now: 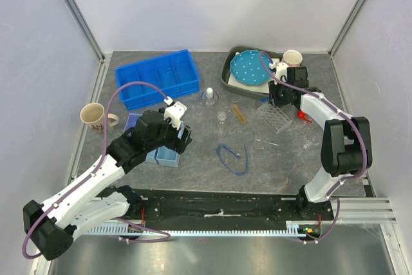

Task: Organize the chemistry lab equipment

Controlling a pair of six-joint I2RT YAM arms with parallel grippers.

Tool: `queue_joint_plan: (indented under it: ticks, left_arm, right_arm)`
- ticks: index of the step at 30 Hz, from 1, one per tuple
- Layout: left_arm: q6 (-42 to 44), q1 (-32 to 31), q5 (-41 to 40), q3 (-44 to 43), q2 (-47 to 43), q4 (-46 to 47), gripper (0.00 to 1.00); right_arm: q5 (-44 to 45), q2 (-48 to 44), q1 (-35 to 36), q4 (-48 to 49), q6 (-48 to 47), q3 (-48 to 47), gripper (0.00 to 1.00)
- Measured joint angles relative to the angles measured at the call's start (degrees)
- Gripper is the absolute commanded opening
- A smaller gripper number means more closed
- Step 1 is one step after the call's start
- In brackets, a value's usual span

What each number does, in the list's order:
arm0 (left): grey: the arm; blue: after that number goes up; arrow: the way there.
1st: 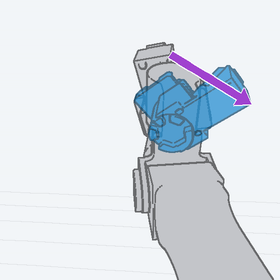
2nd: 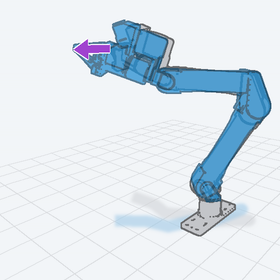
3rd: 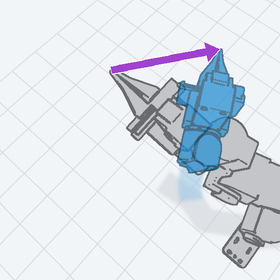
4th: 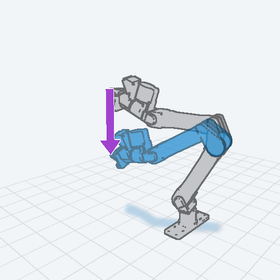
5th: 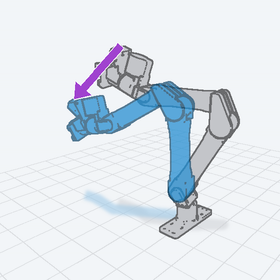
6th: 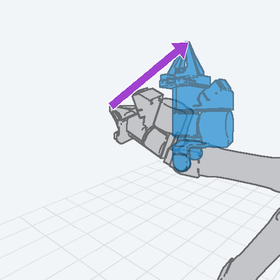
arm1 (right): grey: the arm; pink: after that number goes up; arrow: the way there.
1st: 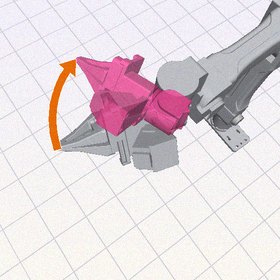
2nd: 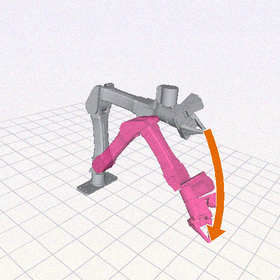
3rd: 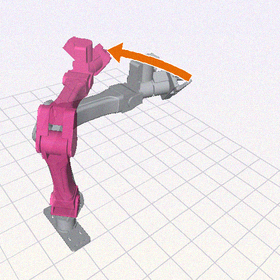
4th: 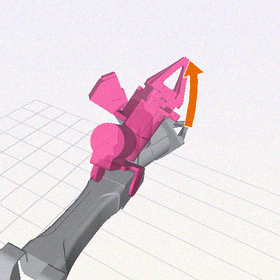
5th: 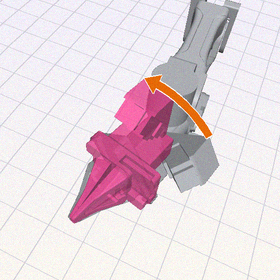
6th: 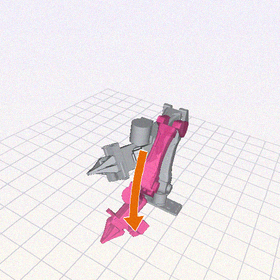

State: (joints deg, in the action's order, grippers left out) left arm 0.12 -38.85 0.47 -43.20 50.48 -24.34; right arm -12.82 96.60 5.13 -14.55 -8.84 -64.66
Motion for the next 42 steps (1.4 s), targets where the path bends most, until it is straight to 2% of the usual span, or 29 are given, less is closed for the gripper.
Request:
queue_joint_plan:
  ticks: [2,9,12,13,15,16,18,19,21,28,42]
  left_arm:
    - [0.0,0.0,0.0,0.1,0.0,0.0,0.85]
    - [0.0,0.0,0.0,0.1,0.0,0.0,0.85]
    - [0.0,0.0,0.0,0.1,0.0,0.0,0.85]
    - [0.0,0.0,0.0,0.1,0.0,0.0,0.85]
    - [0.0,0.0,0.0,0.1,0.0,0.0,0.85]
    - [0.0,0.0,0.0,0.1,0.0,0.0,0.85]
    - [0.0,0.0,0.0,0.1,-0.2,0.0,0.85]
    - [0.0,0.0,0.0,0.1,-0.3,0.0,0.85]
    - [0.0,0.0,0.0,0.1,-0.6,0.0,0.85]
    - [0.0,0.0,-0.5,0.2,-2.2,0.0,0.85]
    - [0.0,0.0,-0.5,0.4,-4.5,0.0,0.85]
  right_arm:
    - [0.0,0.0,0.0,-0.2,-0.1,-0.2,0.43]
    - [0.1,-0.7,0.0,-1.6,-0.8,-0.2,0.46]
    - [0.3,-3.0,0.0,-2.7,-1.4,-0.2,0.51]
    - [0.6,-4.2,0.0,-2.9,-1.6,-0.1,0.57]
    - [0.8,-6.7,0.0,-3.2,-2.6,0.2,0.63]
    - [0.9,-8.4,0.0,-3.4,-3.3,0.6,0.73]
    - [0.8,-11.9,0.0,-4.1,-5.5,1.5,0.81]
    - [0.6,-13.6,0.0,-4.7,-6.9,1.9,0.91]
    - [-0.5,-17.2,0.0,-6.4,-10.0,2.8,0.98]
    - [-3.7,-27.3,-0.2,-12.2,-18.2,6.3,0.98]
    - [-5.4,-27.7,-4.5,-18.0,-20.1,7.5,0.98]
